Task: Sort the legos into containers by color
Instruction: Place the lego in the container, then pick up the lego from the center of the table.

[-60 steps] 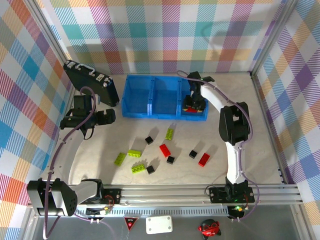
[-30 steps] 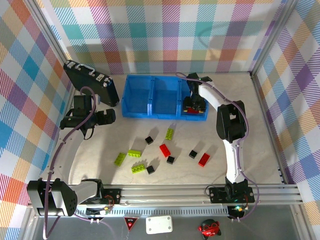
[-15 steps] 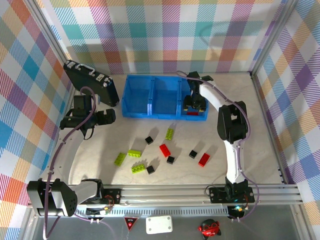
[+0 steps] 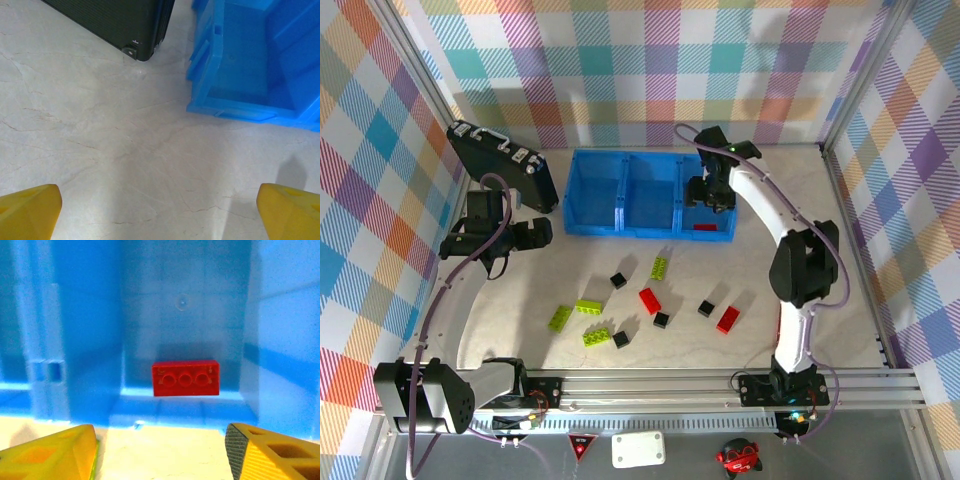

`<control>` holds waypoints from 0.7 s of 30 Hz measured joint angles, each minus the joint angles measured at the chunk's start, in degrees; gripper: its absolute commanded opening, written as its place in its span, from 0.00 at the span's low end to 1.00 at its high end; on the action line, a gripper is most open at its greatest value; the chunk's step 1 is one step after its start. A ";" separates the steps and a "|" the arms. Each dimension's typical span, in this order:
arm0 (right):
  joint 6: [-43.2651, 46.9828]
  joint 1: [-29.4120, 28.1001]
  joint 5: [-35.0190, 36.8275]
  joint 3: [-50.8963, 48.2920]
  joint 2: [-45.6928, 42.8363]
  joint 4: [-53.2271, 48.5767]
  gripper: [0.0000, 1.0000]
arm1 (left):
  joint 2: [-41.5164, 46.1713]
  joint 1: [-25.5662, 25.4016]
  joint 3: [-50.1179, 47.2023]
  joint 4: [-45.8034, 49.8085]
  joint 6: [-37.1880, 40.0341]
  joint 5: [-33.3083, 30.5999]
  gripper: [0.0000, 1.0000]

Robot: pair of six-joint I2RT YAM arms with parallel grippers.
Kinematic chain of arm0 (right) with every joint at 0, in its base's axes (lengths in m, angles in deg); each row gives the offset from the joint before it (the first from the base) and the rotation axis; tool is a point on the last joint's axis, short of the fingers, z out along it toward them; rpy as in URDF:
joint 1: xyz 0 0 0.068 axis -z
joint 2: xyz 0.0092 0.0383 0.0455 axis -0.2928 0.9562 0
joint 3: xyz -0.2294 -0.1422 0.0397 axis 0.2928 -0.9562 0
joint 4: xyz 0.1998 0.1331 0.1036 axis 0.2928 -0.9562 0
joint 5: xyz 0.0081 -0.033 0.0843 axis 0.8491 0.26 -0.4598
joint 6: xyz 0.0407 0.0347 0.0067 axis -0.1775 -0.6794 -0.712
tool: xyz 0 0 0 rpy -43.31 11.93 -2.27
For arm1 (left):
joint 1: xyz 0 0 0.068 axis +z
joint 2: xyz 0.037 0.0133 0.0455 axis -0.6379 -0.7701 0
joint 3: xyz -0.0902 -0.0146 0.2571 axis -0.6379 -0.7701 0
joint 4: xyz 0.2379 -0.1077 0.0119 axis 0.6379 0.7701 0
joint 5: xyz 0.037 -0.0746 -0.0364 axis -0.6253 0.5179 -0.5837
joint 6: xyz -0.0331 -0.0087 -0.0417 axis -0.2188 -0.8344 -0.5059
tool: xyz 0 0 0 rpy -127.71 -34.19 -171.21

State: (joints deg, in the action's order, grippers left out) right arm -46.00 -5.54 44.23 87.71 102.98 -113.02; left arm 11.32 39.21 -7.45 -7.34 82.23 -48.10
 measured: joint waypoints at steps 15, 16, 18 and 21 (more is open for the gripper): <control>-1.33 -0.55 -0.74 -22.38 -18.01 2.62 0.68 | -1.57 -7.43 0.33 1.79 -6.08 -1.20 0.91; -1.38 -0.55 -0.90 -24.02 -19.12 2.91 0.68 | -2.25 -8.13 0.42 2.23 -7.06 -1.57 0.90; -1.53 -0.55 -1.18 -26.49 -20.76 3.26 0.68 | -3.63 -10.14 0.44 3.17 -8.63 -2.23 0.90; -1.64 -0.55 -1.79 -29.92 -22.82 4.11 0.68 | -5.97 -14.91 0.44 3.78 -10.82 -3.56 0.89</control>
State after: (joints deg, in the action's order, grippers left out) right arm -47.64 -6.09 42.44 57.79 80.17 -108.91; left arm 5.35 24.30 -7.01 -3.56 71.41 -51.66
